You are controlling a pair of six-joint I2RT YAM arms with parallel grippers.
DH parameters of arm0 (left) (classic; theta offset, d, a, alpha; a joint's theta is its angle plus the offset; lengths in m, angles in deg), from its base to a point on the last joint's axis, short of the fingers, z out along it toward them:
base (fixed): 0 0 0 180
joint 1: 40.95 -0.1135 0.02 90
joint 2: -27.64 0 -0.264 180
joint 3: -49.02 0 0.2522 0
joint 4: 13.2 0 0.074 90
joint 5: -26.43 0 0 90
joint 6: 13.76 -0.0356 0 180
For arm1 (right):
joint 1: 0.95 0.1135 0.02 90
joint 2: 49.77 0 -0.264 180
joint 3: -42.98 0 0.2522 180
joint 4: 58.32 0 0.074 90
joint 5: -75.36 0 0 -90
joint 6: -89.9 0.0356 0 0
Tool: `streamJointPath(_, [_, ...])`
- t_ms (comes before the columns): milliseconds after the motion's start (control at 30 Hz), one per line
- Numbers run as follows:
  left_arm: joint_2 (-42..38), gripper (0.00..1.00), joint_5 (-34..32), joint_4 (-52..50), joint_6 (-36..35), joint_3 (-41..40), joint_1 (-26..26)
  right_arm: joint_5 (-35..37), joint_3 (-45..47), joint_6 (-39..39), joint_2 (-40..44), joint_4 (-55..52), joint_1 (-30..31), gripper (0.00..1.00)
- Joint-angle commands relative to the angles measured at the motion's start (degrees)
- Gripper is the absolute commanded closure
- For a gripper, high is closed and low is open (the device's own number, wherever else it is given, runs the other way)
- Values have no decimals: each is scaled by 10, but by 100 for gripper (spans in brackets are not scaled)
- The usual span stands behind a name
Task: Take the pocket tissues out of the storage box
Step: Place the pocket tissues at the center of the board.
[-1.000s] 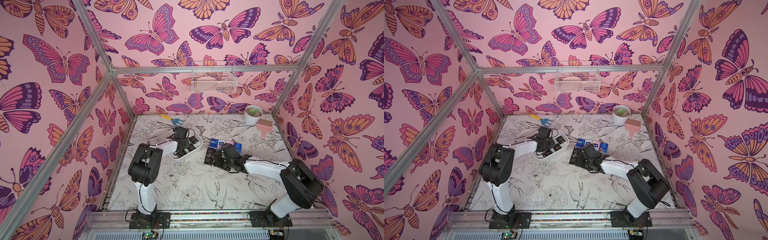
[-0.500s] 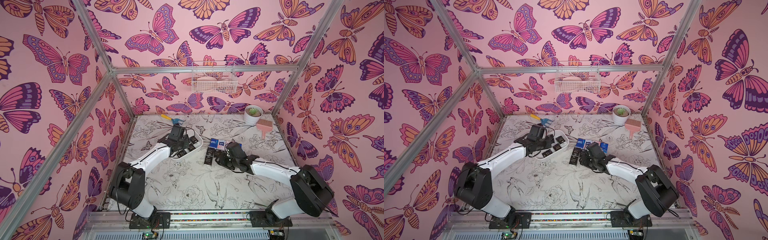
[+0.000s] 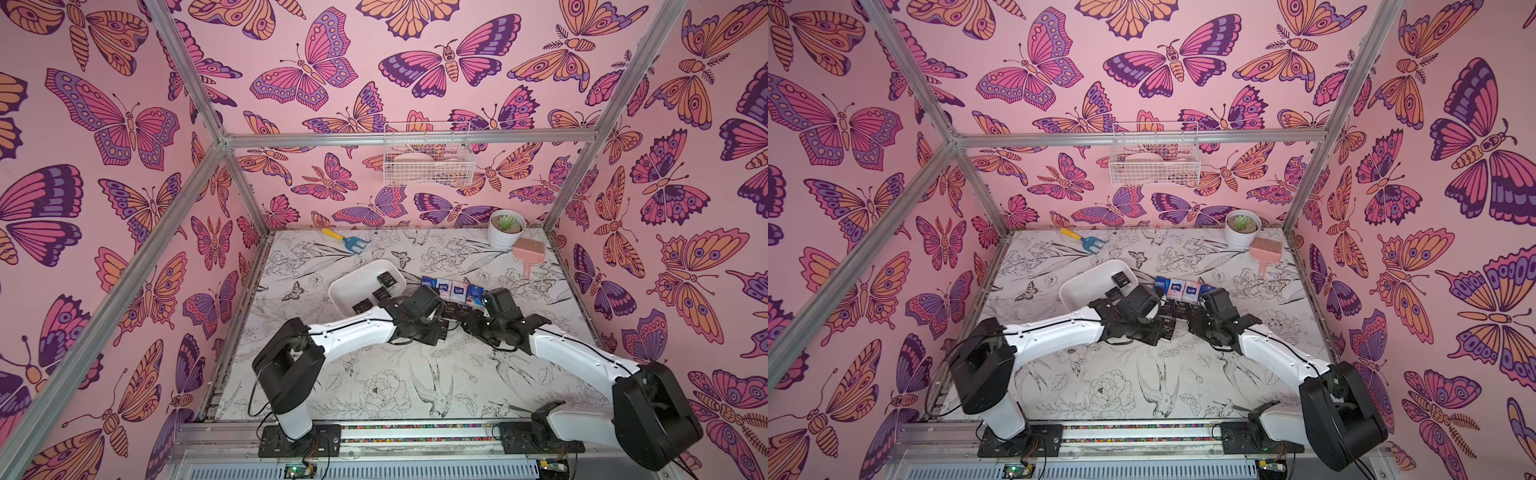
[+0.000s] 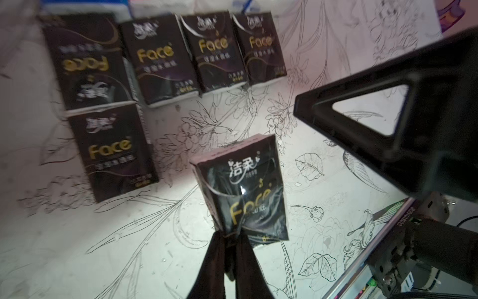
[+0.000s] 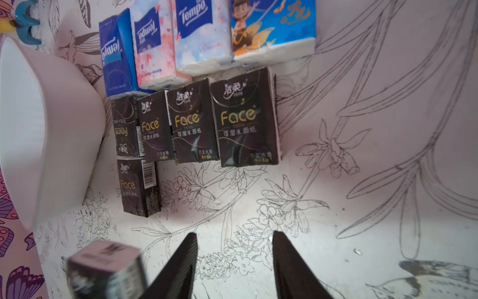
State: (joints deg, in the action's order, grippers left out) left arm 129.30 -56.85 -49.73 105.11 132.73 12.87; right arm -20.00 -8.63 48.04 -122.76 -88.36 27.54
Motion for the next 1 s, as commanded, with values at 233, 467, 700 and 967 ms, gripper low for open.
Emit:
streamJointPath(233, [57, 86, 11, -12, 41, 9, 32, -52, -4, -28, -6, -32, -4, 49])
streamJointPath(467, [13, 65, 13, -23, 53, 10, 24, -78, 1, 0, -15, -8, 21, 49])
streamJointPath(700, [-66, 60, -3, -47, 47, 2, -17, -78, 7, 27, -34, 21, 71, 50])
streamJointPath(967, [-148, 59, -22, -68, 34, -30, -97, -58, 35, 76, -53, 65, 113, 51])
